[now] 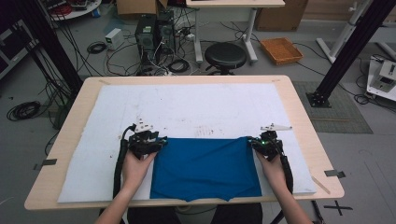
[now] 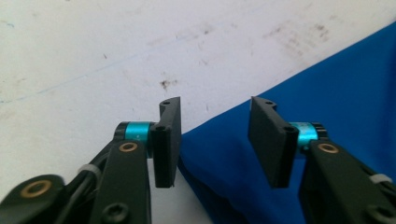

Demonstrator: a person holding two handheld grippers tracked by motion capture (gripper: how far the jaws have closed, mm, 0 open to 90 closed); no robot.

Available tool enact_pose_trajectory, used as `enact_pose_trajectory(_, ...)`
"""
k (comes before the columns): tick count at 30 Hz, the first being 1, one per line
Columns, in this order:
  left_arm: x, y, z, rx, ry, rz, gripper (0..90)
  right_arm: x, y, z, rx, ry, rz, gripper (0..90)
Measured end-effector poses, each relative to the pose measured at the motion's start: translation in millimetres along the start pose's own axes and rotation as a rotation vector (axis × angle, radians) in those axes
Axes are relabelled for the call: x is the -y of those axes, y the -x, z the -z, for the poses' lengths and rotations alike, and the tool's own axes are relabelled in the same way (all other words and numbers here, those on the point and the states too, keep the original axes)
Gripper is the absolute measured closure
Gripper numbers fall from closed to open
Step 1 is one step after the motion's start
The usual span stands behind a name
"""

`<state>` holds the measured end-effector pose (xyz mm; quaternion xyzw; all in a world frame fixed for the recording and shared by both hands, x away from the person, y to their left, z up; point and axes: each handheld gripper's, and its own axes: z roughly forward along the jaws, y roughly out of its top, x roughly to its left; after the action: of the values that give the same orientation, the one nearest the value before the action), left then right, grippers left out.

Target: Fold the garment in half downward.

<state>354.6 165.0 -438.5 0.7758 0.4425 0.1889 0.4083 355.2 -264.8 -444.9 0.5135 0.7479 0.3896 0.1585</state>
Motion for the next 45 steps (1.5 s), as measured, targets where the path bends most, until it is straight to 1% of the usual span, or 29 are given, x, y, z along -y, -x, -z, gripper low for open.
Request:
enact_pose_trajectory(3, 2.0, -0.1, -4.7, -0.017, -0.025, -0.003, 57.6, 1.6, 5.3, 4.8, 0.021, 0.009, 0.002, 90.0)
enact_pose_trajectory(6, 3.8, -1.2, -5.4, -0.021, -0.027, 0.015, 57.4, 3.0, 10.1, 7.6, 0.015, 0.016, -0.019, 90.0)
enact_pose_trajectory(7, 3.9, -1.5, -4.9, -0.024, -0.028, 0.013, 57.2, 3.7, 12.0, 9.4, -0.014, 0.033, -0.040, 85.9)
enact_pose_trajectory(8, 3.9, -1.4, -4.9, -0.032, -0.024, 0.014, 57.2, 3.7, 12.4, 10.2, -0.017, 0.045, -0.055, 77.5)
enact_pose_trajectory(9, 4.0, -1.8, -4.9, -0.033, -0.024, 0.012, 57.1, 3.0, 12.4, 10.3, -0.025, 0.050, -0.082, 74.4)
enact_pose_trajectory(10, 4.2, -2.3, -5.4, -0.034, -0.024, 0.017, 57.0, 2.5, 12.0, 9.6, -0.034, 0.051, -0.092, 72.0)
enact_pose_trajectory(12, 4.9, -3.2, -6.8, -0.034, -0.029, 0.023, 57.0, 1.2, 9.2, 6.7, -0.034, 0.044, -0.088, 70.7)
enact_pose_trajectory(14, 6.0, -3.6, -8.2, -0.035, -0.043, 0.024, 57.0, -0.2, 5.5, 1.0, -0.035, 0.032, -0.076, 71.8)
enact_pose_trajectory(16, 7.0, -3.2, -9.1, -0.036, -0.034, 0.029, 56.6, -0.9, 2.5, -3.2, -0.030, 0.019, -0.060, 80.5)
enact_pose_trajectory(17, 7.0, -3.2, -9.1, -0.035, -0.035, 0.031, 56.6, -1.2, 0.9, -5.1, -0.027, 0.011, -0.041, 88.0)
enact_pose_trajectory(18, 7.0, -3.6, -8.8, -0.034, -0.038, 0.028, 56.6, -1.4, -0.2, -6.0, -0.021, 0.010, -0.025, 90.0)
enact_pose_trajectory(19, 7.0, -3.7, -8.8, -0.035, -0.036, 0.030, 57.0, -1.6, -0.3, -6.2, -0.012, 0.010, -0.015, 90.0)
enact_pose_trajectory(22, 7.6, -4.3, -8.4, -0.039, -0.036, 0.024, 59.2, -1.6, 1.9, -4.1, 0.004, 0.014, -0.014, 90.0)
enact_pose_trajectory(24, 8.1, -4.3, -8.4, -0.040, -0.033, 0.023, 59.8, -0.8, 5.5, -1.9, 0.009, 0.015, -0.025, 90.0)
enact_pose_trajectory(27, 8.5, -3.8, -8.5, -0.045, -0.029, 0.022, 60.3, 1.0, 11.4, 3.3, 0.039, 0.021, -0.042, 90.0)
enact_pose_trajectory(28, 8.6, -3.6, -8.7, -0.045, -0.026, 0.030, 60.6, 1.4, 12.5, 4.3, 0.042, 0.019, -0.050, 90.0)
enact_pose_trajectory(29, 8.6, -3.7, -8.6, -0.043, -0.027, 0.032, 60.6, 1.8, 15.1, 5.1, 0.040, 0.023, -0.055, 90.0)
enact_pose_trajectory(30, 8.7, -3.9, -8.6, -0.043, -0.027, 0.031, 60.5, 2.1, 16.1, 6.0, 0.026, 0.028, -0.068, 90.0)
enact_pose_trajectory(32, 8.7, -4.0, -8.5, -0.042, -0.027, 0.032, 60.5, 1.4, 16.9, 8.6, -0.026, 0.059, -0.125, 82.1)
enact_pose_trajectory(33, 8.8, -4.2, -8.4, -0.041, -0.027, 0.033, 60.5, 0.3, 16.2, 8.8, -0.053, 0.064, -0.140, 81.5)
enact_pose_trajectory(34, 8.8, -4.3, -8.4, -0.041, -0.027, 0.034, 60.4, -0.6, 14.4, 8.7, -0.063, 0.068, -0.142, 79.0)
enact_pose_trajectory(35, 8.8, -4.3, -8.4, -0.040, -0.027, 0.035, 60.4, -1.5, 12.5, 7.3, -0.067, 0.068, -0.138, 75.5)
enact_pose_trajectory(36, 8.9, -4.2, -8.4, -0.040, -0.026, 0.038, 60.4, -1.9, 11.1, 5.9, -0.072, 0.061, -0.138, 74.5)
enact_pose_trajectory(38, 8.9, -4.1, -8.4, -0.040, -0.026, 0.038, 60.1, -1.8, 7.5, 1.1, -0.075, 0.046, -0.131, 74.4)
enact_pose_trajectory(39, 9.0, -4.1, -8.4, -0.040, -0.026, 0.040, 60.1, -1.6, 4.2, -2.0, -0.065, 0.029, -0.116, 74.8)
enact_pose_trajectory(40, 9.0, -4.1, -8.5, -0.040, -0.026, 0.040, 60.1, -1.5, 2.9, -3.8, -0.053, 0.021, -0.101, 77.8)
enact_pose_trajectory(42, 9.0, -4.1, -8.5, -0.041, -0.027, 0.039, 60.1, -0.9, 0.7, -6.5, -0.032, -0.001, -0.068, 88.2)
enact_pose_trajectory(43, 9.0, -4.0, -8.5, -0.042, -0.026, 0.039, 60.1, -0.5, 0.2, -7.0, -0.025, -0.007, -0.053, 89.3)
enact_pose_trajectory(45, 9.0, -3.8, -8.6, -0.043, -0.026, 0.036, 60.3, -0.1, -0.3, -6.1, -0.009, -0.009, -0.040, 90.0)
